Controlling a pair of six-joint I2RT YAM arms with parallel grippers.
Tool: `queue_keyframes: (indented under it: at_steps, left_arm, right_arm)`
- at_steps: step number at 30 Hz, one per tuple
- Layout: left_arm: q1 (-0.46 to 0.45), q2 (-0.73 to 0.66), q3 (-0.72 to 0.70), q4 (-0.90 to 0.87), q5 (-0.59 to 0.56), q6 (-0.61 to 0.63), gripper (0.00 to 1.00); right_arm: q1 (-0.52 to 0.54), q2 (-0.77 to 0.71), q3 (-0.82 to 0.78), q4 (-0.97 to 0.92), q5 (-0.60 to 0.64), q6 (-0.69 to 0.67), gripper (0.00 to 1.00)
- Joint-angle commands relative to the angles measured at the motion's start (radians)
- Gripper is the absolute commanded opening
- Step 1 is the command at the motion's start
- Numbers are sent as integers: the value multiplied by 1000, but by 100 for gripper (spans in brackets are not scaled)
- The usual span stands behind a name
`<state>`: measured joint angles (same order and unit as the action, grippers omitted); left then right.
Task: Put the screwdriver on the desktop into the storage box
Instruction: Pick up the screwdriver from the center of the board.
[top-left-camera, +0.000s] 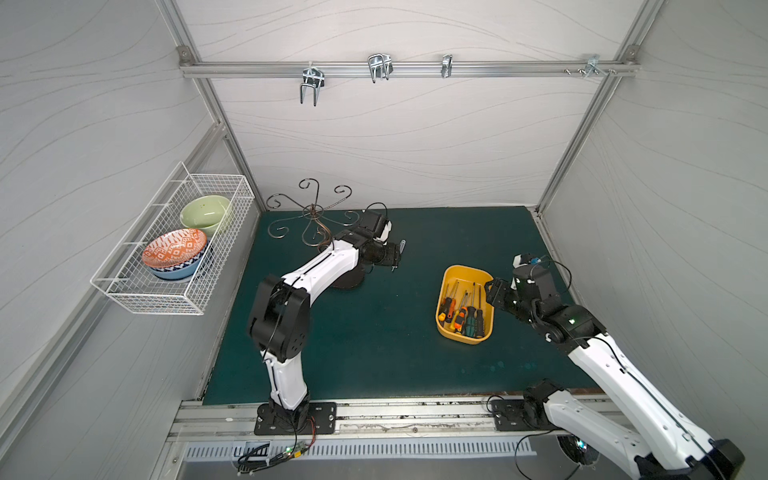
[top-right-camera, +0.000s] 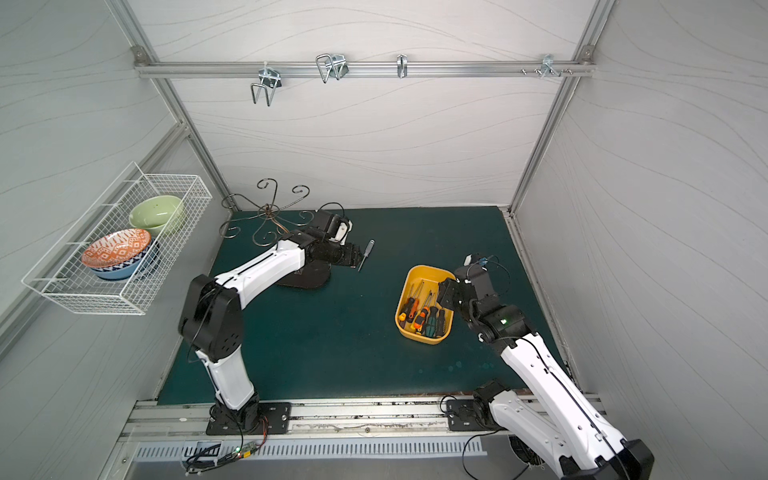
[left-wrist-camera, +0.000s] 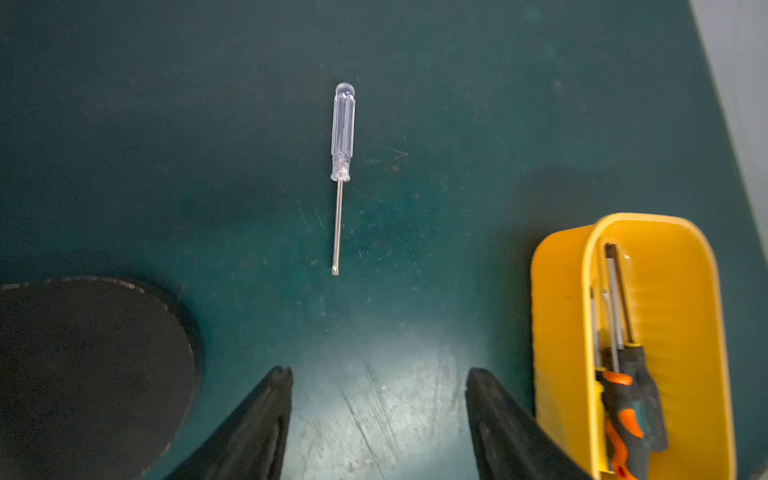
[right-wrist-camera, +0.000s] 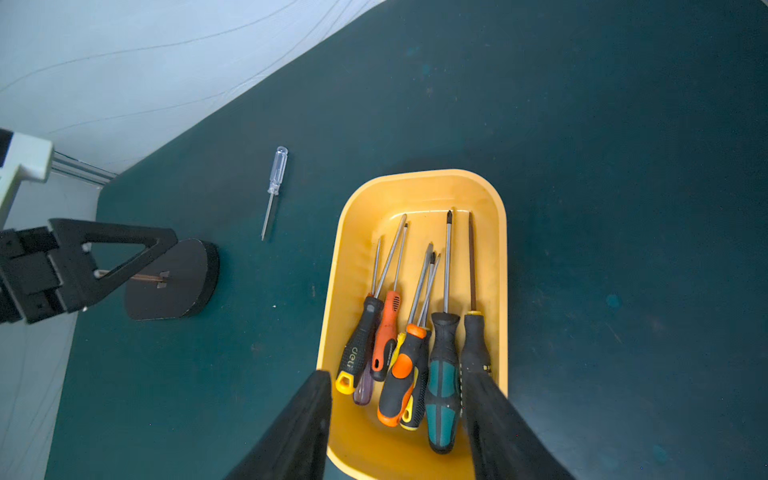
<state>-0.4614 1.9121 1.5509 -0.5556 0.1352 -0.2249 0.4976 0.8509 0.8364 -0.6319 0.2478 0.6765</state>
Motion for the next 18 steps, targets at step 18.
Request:
queue_keyframes:
  at_steps: [18]
  left_arm:
    - [-6,420,397,-132,-103,131,51]
  right_arm:
    - [-72,42,-17,4,-42,-25,55]
